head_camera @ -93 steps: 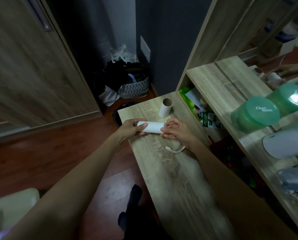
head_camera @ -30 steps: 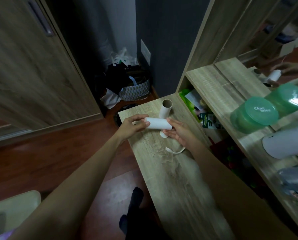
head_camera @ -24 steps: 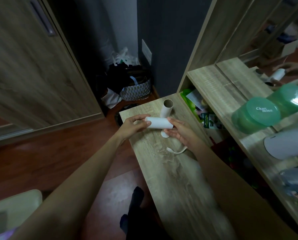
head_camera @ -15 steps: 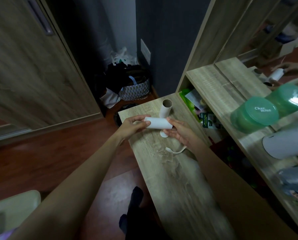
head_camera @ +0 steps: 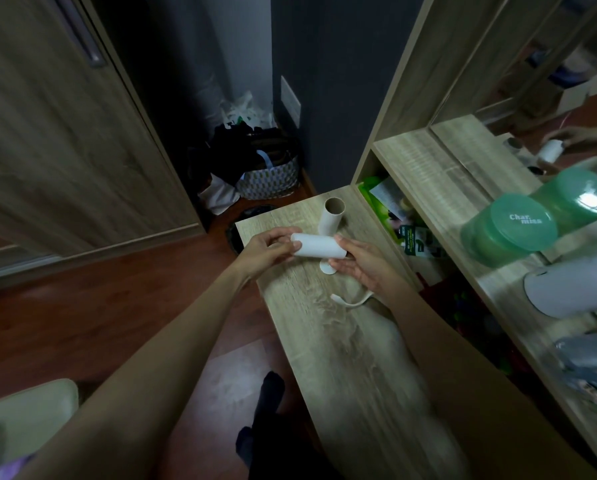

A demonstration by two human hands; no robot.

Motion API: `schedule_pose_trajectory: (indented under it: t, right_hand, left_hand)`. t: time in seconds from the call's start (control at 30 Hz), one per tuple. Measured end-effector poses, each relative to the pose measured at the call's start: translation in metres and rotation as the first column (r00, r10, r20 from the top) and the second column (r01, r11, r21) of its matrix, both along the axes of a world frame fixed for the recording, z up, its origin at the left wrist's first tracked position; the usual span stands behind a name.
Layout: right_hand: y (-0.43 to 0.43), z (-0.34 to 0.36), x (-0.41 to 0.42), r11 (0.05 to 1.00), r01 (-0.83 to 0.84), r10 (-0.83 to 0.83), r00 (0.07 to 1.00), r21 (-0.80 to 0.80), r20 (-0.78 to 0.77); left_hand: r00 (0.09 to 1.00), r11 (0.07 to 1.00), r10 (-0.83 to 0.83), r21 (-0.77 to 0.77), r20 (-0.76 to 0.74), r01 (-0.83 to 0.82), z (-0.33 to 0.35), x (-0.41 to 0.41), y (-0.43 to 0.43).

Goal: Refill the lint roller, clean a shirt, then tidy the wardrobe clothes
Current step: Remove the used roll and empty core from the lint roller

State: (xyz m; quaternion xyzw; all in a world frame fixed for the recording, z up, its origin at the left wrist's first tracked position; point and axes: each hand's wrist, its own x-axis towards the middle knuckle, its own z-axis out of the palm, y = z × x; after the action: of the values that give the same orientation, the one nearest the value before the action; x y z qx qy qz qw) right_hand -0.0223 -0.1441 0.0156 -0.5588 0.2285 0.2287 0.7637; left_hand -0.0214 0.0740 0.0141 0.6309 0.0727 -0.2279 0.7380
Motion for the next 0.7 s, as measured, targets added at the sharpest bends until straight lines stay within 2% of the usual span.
schedule_pose_trajectory:
  t: [0.33,0.7]
  right_hand:
    - [0.0009,0.0021,-0.0010,1.000,-0.001,0.002,1.000,0.011,-0.009]
    - [-0.0030,0.0042,-0.0003,0.999,-0.017,0.018,0.999,0.034,-0.029]
  left_hand:
    - [0.995,0.993,0.098,0.067,0.029,-0.100,-0.0023,0.0006,0.0003]
    - [0.996,0.994,0.077,0.068,0.037,-0.080,-0.0091,0.0052,-0.0005]
